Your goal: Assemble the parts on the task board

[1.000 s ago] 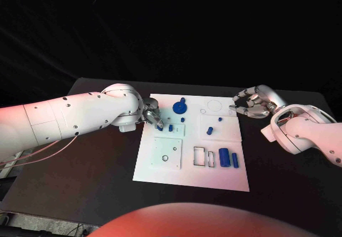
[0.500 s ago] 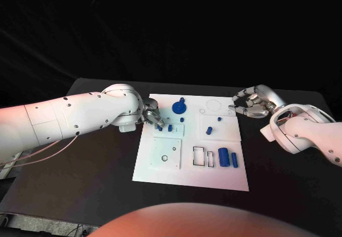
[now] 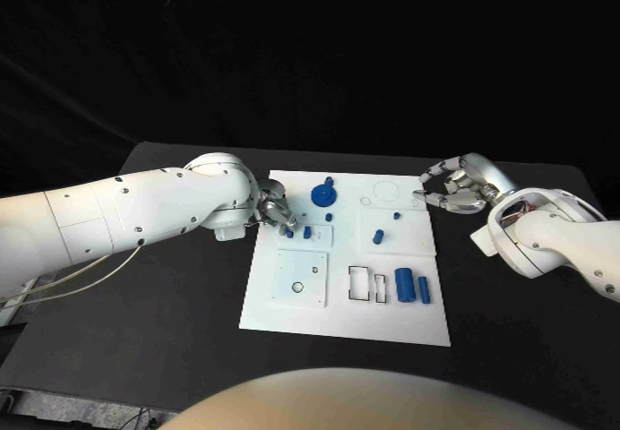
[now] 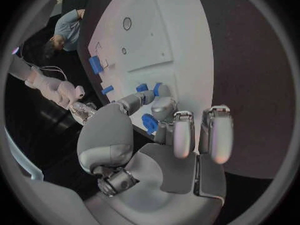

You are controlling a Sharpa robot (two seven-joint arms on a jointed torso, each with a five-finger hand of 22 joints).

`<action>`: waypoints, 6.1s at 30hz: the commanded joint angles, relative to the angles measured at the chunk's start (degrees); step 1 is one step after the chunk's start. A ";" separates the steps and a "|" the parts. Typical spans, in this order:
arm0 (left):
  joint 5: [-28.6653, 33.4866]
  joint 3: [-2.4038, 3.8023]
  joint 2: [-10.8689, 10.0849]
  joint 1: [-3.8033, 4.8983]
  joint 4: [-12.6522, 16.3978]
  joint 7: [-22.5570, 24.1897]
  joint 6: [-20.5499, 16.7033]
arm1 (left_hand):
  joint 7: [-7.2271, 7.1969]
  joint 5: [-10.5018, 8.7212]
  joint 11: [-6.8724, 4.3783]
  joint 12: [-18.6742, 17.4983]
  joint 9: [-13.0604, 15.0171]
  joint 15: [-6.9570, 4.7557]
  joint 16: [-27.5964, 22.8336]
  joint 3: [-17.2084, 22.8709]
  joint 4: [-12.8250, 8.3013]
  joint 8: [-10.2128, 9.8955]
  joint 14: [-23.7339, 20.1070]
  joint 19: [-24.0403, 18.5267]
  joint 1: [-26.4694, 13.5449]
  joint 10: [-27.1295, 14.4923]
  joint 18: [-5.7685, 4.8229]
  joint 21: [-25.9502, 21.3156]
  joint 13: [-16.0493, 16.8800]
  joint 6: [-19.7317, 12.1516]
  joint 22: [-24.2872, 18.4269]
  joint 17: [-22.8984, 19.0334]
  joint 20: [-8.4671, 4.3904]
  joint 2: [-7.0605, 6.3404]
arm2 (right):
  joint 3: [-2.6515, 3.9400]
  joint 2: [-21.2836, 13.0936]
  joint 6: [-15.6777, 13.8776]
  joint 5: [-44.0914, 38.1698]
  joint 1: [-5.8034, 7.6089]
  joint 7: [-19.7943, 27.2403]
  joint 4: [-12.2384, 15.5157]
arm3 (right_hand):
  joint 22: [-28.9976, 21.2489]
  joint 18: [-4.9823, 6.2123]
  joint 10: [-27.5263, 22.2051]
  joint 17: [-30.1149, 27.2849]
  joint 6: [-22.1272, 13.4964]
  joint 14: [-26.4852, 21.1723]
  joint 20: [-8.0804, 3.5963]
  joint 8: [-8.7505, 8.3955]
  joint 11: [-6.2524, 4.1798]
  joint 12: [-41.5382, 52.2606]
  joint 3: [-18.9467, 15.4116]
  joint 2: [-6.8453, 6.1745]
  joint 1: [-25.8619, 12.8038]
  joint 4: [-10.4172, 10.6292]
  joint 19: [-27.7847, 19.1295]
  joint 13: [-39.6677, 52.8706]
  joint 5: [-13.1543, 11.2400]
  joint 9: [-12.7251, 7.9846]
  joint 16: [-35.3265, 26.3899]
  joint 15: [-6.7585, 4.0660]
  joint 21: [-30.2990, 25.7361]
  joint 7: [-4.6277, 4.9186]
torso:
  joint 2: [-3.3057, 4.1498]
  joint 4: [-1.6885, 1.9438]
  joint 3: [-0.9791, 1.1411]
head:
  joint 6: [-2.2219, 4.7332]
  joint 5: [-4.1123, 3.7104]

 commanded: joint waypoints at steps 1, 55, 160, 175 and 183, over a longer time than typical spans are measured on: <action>0.67 -0.07 0.20 -0.09 -0.03 0.11 0.87 | -0.10 -1.65 0.17 0.18 0.15 -0.16 0.21 -0.15 0.71 -0.38 5.75 4.08 -1.28 0.06 -0.01 0.09 0.01 0.34 14.04 15.05 -0.46 -0.09 | 0.00 0.00 0.29 -0.29 -0.03 0.35 0.08 | 12.13 0.81 -0.31 15.09 -0.30 6.18 -0.56 0.37 0.05 -0.26 0.20 0.17 -0.52 0.25 2.48 6.29 0.18 0.05 0.23 -0.35 -0.39 0.06 | -0.02 0.02 0.00 | 0.01 -0.01; -25.22 -0.02 2.65 -3.63 -1.09 33.91 -26.79 | 4.35 -22.89 7.79 -29.72 -14.71 6.47 -28.11 -4.92 -0.61 -15.34 -20.48 -25.02 20.73 -30.33 9.52 -60.30 -34.15 -11.20 -5.60 -23.45 5.76 -6.26 | 0.00 0.31 -0.75 0.00 -0.05 2.52 -0.27 | 8.30 2.74 -7.53 10.03 -1.13 4.62 -0.93 1.61 -0.28 -10.64 3.89 -0.14 -0.53 -1.83 -1.81 -3.45 0.63 0.25 -2.55 -0.78 -9.56 -0.12 | 0.08 -0.09 -0.11 | 0.38 -1.23; -24.51 1.70 4.68 -4.34 -5.94 33.56 -24.90 | 5.66 -22.55 5.84 -48.42 -18.46 4.99 -6.49 -3.93 -2.71 -20.12 -0.82 -10.71 21.47 -12.56 5.04 -24.97 -45.31 1.53 7.30 -4.16 4.17 -1.92 | 0.01 0.78 -0.17 0.05 -0.08 2.39 -0.54 | 8.21 2.73 -7.31 10.02 -1.15 4.66 -1.04 1.96 -0.36 -11.00 4.59 -0.30 -1.22 -2.12 -1.69 -3.89 0.63 0.30 -2.66 -0.86 -9.80 -0.21 | -0.28 0.33 -0.10 | 0.15 -2.15; -22.57 2.66 -0.77 -4.49 -3.65 32.69 -21.28 | 5.67 -22.61 5.89 -49.12 -18.58 4.85 -6.84 -4.00 -2.67 -20.43 -1.15 -11.20 21.38 -12.46 5.21 -25.62 -45.39 1.43 7.11 -4.97 4.13 -2.12 | 0.01 0.64 -0.12 0.05 -0.13 2.36 -0.74 | 8.21 2.73 -7.31 10.02 -1.15 4.66 -1.04 1.96 -0.36 -11.00 4.59 -0.30 -1.22 -2.12 -1.69 -3.89 0.63 0.30 -2.66 -0.86 -9.80 -0.21 | -0.18 0.20 -0.09 | 0.39 -1.60; -22.29 2.67 -1.46 -4.63 -3.86 32.57 -20.00 | 5.68 -22.76 5.91 -49.43 -18.63 4.80 -6.96 -4.04 -2.64 -20.56 -1.30 -11.36 21.35 -12.41 5.25 -25.77 -45.42 1.39 7.07 -5.24 4.10 -2.19 | 0.01 0.65 -0.15 0.05 -0.16 2.36 -0.72 | 8.21 2.73 -7.31 10.02 -1.15 4.66 -1.04 1.96 -0.36 -11.00 4.59 -0.30 -1.22 -2.12 -1.69 -3.89 0.63 0.30 -2.66 -0.86 -9.80 -0.21 | -0.10 0.17 -0.07 | 0.33 -1.49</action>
